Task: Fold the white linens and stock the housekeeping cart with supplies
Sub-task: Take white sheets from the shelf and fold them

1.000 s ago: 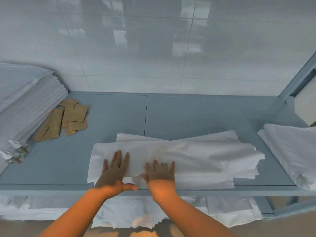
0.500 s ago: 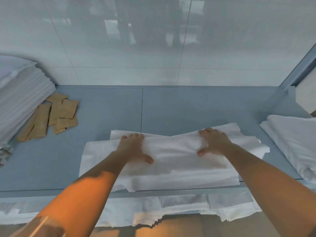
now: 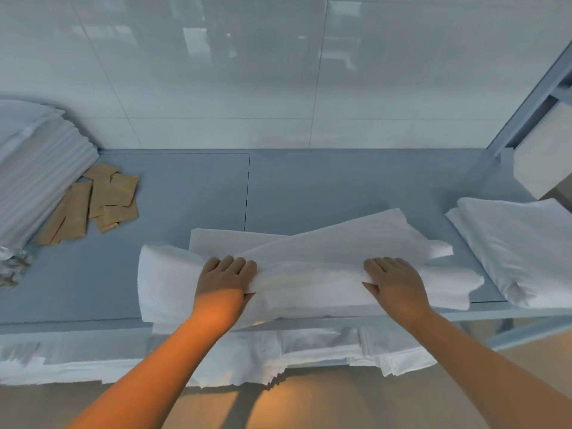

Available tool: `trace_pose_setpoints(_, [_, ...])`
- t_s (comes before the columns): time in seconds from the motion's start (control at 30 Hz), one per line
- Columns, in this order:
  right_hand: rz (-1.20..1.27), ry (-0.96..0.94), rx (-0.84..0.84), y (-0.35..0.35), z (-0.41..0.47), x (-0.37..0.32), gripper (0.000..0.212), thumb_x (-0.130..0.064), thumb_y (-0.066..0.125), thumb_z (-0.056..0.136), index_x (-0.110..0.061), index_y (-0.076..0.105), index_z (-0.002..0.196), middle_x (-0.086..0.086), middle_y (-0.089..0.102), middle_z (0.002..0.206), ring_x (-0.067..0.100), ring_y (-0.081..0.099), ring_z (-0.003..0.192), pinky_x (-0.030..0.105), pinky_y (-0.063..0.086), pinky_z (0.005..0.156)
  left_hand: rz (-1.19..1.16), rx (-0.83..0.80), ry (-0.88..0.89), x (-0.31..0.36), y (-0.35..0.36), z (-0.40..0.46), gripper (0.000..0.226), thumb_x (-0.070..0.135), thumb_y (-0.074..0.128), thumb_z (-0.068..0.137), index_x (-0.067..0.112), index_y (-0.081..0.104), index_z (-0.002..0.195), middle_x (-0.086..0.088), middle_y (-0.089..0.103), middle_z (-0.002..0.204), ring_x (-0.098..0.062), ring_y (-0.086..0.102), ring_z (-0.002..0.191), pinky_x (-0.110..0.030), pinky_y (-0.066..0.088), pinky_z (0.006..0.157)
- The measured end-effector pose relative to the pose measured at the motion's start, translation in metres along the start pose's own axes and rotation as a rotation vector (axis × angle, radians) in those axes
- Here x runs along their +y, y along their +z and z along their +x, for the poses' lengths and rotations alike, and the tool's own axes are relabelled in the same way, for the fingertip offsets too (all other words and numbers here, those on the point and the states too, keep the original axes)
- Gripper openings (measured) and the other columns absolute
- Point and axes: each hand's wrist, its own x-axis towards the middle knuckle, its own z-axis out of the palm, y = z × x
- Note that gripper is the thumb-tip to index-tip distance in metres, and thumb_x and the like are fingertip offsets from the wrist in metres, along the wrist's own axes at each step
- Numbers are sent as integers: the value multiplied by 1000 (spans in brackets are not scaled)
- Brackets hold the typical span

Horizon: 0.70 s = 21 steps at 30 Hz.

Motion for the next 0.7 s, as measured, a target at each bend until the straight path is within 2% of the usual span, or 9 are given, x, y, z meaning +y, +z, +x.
trace_pose_setpoints(0.1, [7,42,-97,-7,-31,-12,57,-14,95,39,-5,69,89,8,70,77,28,65,60,33,54,58,7,-1,-32,20,-6,-29,41,15,86,42,14,62,74,-5,57,68,-30,56,62,-32,41,59])
trace_pose_setpoints(0.2, [47,56,-158,-5,-45,-20,65,-12,94,37,-1,72,97,12,74,89,28,71,73,37,58,67,-18,-92,-44,38,-4,-54,38,20,85,44,15,62,75,-14,69,95,-35,66,89,-41,50,73])
trace_pose_setpoints(0.23, [60,50,-184,-4,-50,-22,66,-12,93,37,-2,72,98,12,74,91,27,72,78,39,58,71,-35,-142,-29,43,-3,-63,38,22,85,45,15,61,74,-14,69,95,-34,66,90,-41,51,76])
trace_pose_setpoints(0.3, [84,45,-279,0,-60,-23,67,-12,92,39,-3,70,102,13,73,100,28,71,92,43,56,81,-64,-271,-12,52,-2,-78,39,28,85,44,18,58,70,-3,65,78,-25,63,74,-32,51,68])
trace_pose_setpoints(0.37, [94,36,-429,4,-69,-25,64,-13,85,58,-3,62,117,15,62,126,31,59,118,48,45,100,-64,-387,-44,59,-1,-89,43,48,82,53,21,57,76,0,63,86,-23,62,84,-30,49,67])
trace_pose_setpoints(0.47, [39,-36,-581,9,-74,-23,60,-22,68,82,-8,44,136,10,27,156,29,23,145,48,15,117,-157,-497,-153,65,3,-88,71,84,33,74,23,53,105,-4,53,129,-23,44,125,-37,39,95])
trace_pose_setpoints(0.53, [7,-64,-614,13,-77,-21,60,-29,63,86,-10,39,138,9,16,160,28,11,147,48,6,118,-249,-387,-235,63,6,-72,81,82,25,78,22,50,125,-6,41,147,-23,33,138,-41,30,108])
trace_pose_setpoints(0.6, [15,-82,-634,16,-79,-18,66,-47,59,86,-9,40,136,10,10,161,29,5,148,50,1,118,-238,-332,-304,54,14,-48,75,71,37,85,21,39,141,-5,26,156,-21,18,146,-41,19,115])
trace_pose_setpoints(0.7, [70,-163,-674,21,-80,-10,91,-84,37,68,-10,49,120,9,0,161,28,-6,148,53,-9,116,-202,-452,-424,33,34,-10,82,64,41,89,21,11,152,1,2,161,-16,-3,148,-40,6,119])
